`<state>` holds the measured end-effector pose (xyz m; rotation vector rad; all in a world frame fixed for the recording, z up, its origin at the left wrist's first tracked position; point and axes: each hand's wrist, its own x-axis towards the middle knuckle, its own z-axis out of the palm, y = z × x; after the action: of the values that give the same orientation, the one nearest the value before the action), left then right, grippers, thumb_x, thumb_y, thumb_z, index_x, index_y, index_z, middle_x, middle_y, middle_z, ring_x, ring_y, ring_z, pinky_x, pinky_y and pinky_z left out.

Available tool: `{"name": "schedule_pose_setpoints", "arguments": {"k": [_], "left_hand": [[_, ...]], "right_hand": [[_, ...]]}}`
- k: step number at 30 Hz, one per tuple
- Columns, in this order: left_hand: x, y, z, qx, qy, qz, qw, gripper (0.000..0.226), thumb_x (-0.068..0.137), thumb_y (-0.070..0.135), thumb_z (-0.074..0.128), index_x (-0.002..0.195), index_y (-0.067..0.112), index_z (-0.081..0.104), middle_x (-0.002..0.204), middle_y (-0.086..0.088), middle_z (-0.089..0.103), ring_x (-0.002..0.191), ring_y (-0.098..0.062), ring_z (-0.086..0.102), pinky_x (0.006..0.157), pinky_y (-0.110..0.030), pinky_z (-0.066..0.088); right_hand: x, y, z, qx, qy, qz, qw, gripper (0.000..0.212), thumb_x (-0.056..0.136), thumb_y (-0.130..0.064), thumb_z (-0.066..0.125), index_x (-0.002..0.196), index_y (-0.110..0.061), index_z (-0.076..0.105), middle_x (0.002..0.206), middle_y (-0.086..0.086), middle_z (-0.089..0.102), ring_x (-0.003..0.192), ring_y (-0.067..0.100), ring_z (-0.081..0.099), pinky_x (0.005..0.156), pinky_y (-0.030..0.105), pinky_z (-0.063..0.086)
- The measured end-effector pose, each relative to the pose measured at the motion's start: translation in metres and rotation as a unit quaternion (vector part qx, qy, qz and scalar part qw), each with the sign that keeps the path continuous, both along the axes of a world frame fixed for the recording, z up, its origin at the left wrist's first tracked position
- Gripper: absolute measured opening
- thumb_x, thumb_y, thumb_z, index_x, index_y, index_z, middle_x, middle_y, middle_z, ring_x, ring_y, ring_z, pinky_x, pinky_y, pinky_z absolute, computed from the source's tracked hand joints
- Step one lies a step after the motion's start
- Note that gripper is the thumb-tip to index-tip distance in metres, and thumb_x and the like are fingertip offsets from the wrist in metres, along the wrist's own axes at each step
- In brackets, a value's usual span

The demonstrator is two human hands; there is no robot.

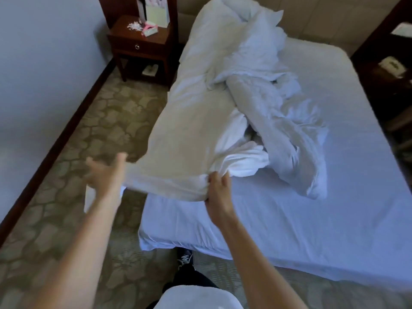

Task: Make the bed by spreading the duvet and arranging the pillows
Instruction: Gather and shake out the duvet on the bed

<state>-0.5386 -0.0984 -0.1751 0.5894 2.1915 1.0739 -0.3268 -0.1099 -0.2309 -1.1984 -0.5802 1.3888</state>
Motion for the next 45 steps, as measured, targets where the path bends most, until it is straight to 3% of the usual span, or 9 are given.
{"name": "schedule_pose_setpoints", "arguments": {"k": [3, 8, 11, 19, 25, 28, 36, 43, 45], "left_hand": [[0.08, 0.0, 0.009, 0.061, 0.247, -0.307, 0.917, 0.053, 0.072, 0.058, 0.057, 0.092, 0.009, 0.063, 0.097, -0.016, 0.066, 0.098, -0.034, 0.062, 0.079, -0.039, 0.046], [0.197, 0.024, 0.015, -0.027, 0.283, -0.6, 0.747, 0.074, 0.074, 0.061, 0.064, 0.133, 0.019, 0.048, 0.135, -0.004, 0.049, 0.127, -0.028, 0.046, 0.105, -0.042, 0.035], [0.233, 0.037, 0.004, -0.111, 0.362, -0.668, 0.641, 0.067, 0.075, 0.049, 0.07, 0.13, 0.016, 0.048, 0.133, -0.006, 0.053, 0.124, -0.027, 0.051, 0.099, -0.039, 0.037], [0.259, 0.073, -0.034, -0.22, 0.487, -0.618, 0.576, 0.041, 0.087, 0.004, 0.05, 0.127, 0.01, 0.056, 0.131, -0.01, 0.058, 0.121, -0.031, 0.054, 0.089, -0.041, 0.047], [0.261, 0.115, -0.047, -0.189, 0.328, -0.592, 0.712, 0.029, 0.093, 0.019, 0.048, 0.12, 0.009, 0.055, 0.123, -0.018, 0.059, 0.112, -0.037, 0.058, 0.086, -0.037, 0.046], [0.242, 0.126, -0.033, -0.134, 0.24, -0.547, 0.791, 0.018, 0.088, 0.017, 0.053, 0.102, 0.01, 0.06, 0.11, -0.017, 0.065, 0.103, -0.039, 0.06, 0.078, -0.035, 0.046], [0.226, 0.095, 0.001, -0.028, 0.168, -0.558, 0.812, 0.015, 0.077, 0.024, 0.045, 0.07, 0.01, 0.042, 0.067, -0.01, 0.05, 0.066, -0.03, 0.05, 0.058, -0.033, 0.031], [0.193, 0.091, 0.009, -0.029, 0.173, -0.536, 0.826, 0.008, 0.081, 0.019, 0.046, 0.073, 0.019, 0.046, 0.064, 0.002, 0.049, 0.059, -0.016, 0.046, 0.057, -0.033, 0.034], [0.183, 0.09, -0.003, -0.09, 0.229, -0.489, 0.837, 0.013, 0.088, 0.013, 0.05, 0.085, 0.026, 0.05, 0.074, 0.0, 0.058, 0.071, -0.028, 0.057, 0.064, -0.039, 0.045]], "right_hand": [[-0.007, -0.021, 0.01, 0.041, -0.077, 0.062, 0.994, 0.033, 0.093, -0.008, 0.041, 0.116, -0.023, 0.059, 0.111, 0.0, 0.068, 0.1, 0.013, 0.062, 0.087, 0.028, 0.051], [0.018, -0.042, 0.015, 0.001, -0.178, 0.106, 0.978, 0.032, 0.101, -0.009, 0.043, 0.13, -0.017, 0.052, 0.128, 0.004, 0.062, 0.117, 0.012, 0.059, 0.1, 0.033, 0.051], [0.039, -0.041, 0.012, -0.023, -0.233, 0.121, 0.965, 0.018, 0.098, -0.009, 0.044, 0.11, -0.016, 0.055, 0.12, 0.017, 0.062, 0.11, 0.023, 0.06, 0.096, 0.045, 0.05], [0.065, -0.008, -0.005, 0.073, -0.256, 0.285, 0.921, 0.013, 0.082, -0.013, 0.037, 0.074, -0.021, 0.042, 0.073, -0.006, 0.045, 0.069, 0.002, 0.039, 0.068, 0.02, 0.036], [0.132, 0.021, -0.037, 0.086, -0.219, 0.429, 0.872, 0.017, 0.097, -0.01, 0.055, 0.108, -0.023, 0.054, 0.087, 0.001, 0.06, 0.081, 0.015, 0.057, 0.077, 0.028, 0.048], [0.17, 0.055, -0.043, -0.029, -0.094, 0.335, 0.937, 0.017, 0.1, -0.006, 0.049, 0.112, -0.016, 0.056, 0.09, 0.006, 0.066, 0.075, 0.013, 0.061, 0.066, 0.02, 0.049], [0.212, 0.153, -0.066, -0.299, 0.225, 0.054, 0.926, 0.058, 0.091, -0.065, 0.046, 0.131, -0.026, 0.057, 0.118, 0.028, 0.063, 0.118, 0.038, 0.058, 0.081, 0.037, 0.052], [0.269, 0.183, -0.072, -0.295, 0.042, -0.047, 0.953, 0.039, 0.094, -0.035, 0.05, 0.131, -0.021, 0.057, 0.12, -0.004, 0.063, 0.123, 0.026, 0.055, 0.096, 0.034, 0.048], [0.278, 0.182, -0.039, -0.197, -0.176, -0.098, 0.959, 0.043, 0.097, -0.047, 0.045, 0.117, -0.015, 0.064, 0.099, -0.006, 0.065, 0.106, 0.021, 0.063, 0.092, 0.034, 0.051]]}}
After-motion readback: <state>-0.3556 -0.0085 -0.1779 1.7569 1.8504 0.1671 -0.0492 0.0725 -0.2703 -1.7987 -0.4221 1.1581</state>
